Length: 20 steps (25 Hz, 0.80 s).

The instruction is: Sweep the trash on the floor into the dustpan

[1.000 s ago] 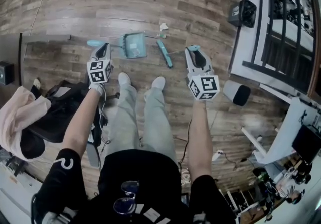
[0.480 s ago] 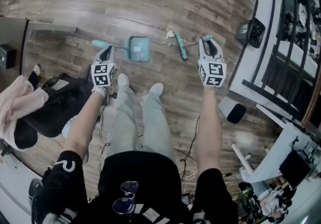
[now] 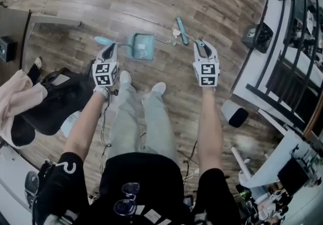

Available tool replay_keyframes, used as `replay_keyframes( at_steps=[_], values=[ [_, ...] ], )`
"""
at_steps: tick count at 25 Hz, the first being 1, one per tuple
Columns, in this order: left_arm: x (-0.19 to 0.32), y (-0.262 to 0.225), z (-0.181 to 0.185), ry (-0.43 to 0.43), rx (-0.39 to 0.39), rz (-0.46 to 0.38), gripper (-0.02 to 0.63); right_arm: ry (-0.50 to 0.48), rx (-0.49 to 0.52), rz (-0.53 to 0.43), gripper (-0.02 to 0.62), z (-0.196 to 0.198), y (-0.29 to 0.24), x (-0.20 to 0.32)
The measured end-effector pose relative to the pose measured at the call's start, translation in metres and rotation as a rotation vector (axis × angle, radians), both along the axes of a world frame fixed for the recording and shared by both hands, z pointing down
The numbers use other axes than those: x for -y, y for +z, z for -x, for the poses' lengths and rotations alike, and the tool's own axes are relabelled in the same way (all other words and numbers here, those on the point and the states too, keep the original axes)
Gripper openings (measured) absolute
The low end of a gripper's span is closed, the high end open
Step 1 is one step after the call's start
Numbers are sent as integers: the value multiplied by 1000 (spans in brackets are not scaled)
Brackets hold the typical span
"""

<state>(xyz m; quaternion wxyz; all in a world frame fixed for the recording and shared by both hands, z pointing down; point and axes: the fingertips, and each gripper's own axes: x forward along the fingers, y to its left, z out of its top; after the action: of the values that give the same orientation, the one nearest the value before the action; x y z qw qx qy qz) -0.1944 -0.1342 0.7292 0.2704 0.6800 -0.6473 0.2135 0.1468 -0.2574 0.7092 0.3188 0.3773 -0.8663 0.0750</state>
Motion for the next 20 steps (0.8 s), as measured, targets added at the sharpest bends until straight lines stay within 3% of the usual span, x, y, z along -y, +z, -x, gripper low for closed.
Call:
replay_keyframes(
  at_steps=[7, 20],
  values=[
    [2, -1, 3, 13, -21, -42, 11, -8, 54, 51, 86, 28, 16, -45],
    [5, -2, 3, 80, -57, -68, 11, -91, 9, 117, 89, 66, 22, -118]
  ],
)
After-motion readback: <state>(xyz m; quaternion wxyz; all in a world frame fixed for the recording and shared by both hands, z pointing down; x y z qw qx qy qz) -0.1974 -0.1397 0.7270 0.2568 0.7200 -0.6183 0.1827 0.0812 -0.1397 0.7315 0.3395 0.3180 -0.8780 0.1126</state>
